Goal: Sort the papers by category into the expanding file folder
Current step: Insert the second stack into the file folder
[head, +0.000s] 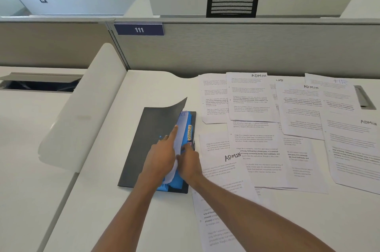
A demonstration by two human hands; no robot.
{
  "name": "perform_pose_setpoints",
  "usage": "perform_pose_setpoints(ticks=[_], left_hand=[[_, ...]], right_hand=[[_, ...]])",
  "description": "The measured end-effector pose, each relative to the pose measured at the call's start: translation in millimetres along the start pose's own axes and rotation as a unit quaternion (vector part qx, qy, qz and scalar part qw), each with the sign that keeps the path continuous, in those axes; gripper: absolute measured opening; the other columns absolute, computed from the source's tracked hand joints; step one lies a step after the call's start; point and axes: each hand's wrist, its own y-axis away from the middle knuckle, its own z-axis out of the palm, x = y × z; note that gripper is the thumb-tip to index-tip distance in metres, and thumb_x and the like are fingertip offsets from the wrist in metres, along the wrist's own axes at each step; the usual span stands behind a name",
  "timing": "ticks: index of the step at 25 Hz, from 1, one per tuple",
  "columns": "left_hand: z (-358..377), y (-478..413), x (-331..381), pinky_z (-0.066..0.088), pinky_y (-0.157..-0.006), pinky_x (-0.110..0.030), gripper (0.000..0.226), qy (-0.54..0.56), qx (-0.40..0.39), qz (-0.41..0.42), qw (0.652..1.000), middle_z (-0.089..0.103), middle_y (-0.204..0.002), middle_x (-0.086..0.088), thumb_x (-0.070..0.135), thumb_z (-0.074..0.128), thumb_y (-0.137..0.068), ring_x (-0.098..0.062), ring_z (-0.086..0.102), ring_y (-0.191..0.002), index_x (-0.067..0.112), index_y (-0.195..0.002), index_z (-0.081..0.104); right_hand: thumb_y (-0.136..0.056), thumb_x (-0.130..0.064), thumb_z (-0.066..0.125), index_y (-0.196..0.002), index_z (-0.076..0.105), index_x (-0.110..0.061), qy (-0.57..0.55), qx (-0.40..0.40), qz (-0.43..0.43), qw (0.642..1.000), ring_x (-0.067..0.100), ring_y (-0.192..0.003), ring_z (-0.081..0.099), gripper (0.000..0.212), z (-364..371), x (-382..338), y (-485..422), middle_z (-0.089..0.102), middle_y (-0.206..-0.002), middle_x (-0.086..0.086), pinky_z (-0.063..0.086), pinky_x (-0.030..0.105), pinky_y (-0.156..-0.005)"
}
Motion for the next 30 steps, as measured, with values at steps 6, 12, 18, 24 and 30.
perform_pose_setpoints(ticks=[6, 12, 18, 24, 30], left_hand=[[21.5, -15.4, -10.2, 0.06, -0.091, -0.042, 0.08, -0.069, -0.026, 0.021, 0.997, 0.05, -0.151, -0.008, 0.022, 0.052, -0.108, -0.029, 0.068, -0.112, 0.035, -0.167, 0.0], [56.5, -28.5, -11.6, 0.057, -0.098, -0.054, 0.094, 0.111, -0.002, -0.09, 0.99, 0.071, -0.108, -0.006, 0.099, 0.024, -0.079, -0.028, 0.07, -0.103, 0.03, -0.131, 0.059], [73.2, -25.2, -14.5, 0.052, -0.089, -0.047, 0.061, -0.026, 0.012, -0.014, 0.999, 0.053, -0.144, -0.023, 0.021, 0.046, -0.107, -0.049, 0.06, -0.119, 0.032, -0.164, 0.026], [98.8, -32.1, -18.9, 0.056, -0.1, -0.058, 0.061, -0.151, 0.009, -0.021, 0.988, 0.035, -0.162, -0.025, 0.027, 0.046, -0.107, -0.057, 0.051, -0.133, 0.015, -0.162, 0.025], [115.3, 3.5, -6.3, 0.025, -0.124, -0.065, 0.063, -0.084, 0.04, -0.052, 0.994, 0.024, -0.17, -0.019, 0.022, 0.043, -0.103, -0.044, 0.02, -0.157, 0.012, -0.163, 0.025]], right_hand=[[-0.103, -0.003, 0.051, -0.107, 0.047, -0.01, -0.008, -0.019, -0.021, 1.0, 0.014, -0.086, 0.06, 0.009, -2.7, 15.3, -11.3, 0.06, -0.099, -0.001, 0.05, 0.008, -0.057], [-0.104, -0.035, 0.051, -0.139, 0.056, -0.022, -0.048, 0.076, -0.084, 0.992, 0.03, -0.125, 0.062, 0.037, 22.0, 51.7, -15.1, 0.065, -0.13, 0.015, 0.057, 0.04, -0.094], [-0.094, -0.054, 0.043, -0.108, 0.064, -0.035, 0.17, 0.002, -0.125, 0.977, 0.017, -0.103, 0.068, 0.032, 15.5, 62.2, -0.5, 0.069, -0.107, -0.003, 0.061, 0.041, -0.088], [-0.091, -0.003, 0.055, -0.111, 0.067, -0.012, 0.287, 0.039, -0.211, 0.934, 0.023, -0.102, 0.057, 0.025, -33.7, 63.0, 28.6, 0.061, -0.114, 0.004, 0.049, 0.033, -0.087], [-0.09, -0.004, 0.056, -0.109, 0.068, -0.013, 0.285, 0.115, -0.171, 0.936, 0.022, -0.105, 0.057, 0.024, -91.1, 85.0, 54.1, 0.061, -0.113, 0.002, 0.046, 0.033, -0.092]])
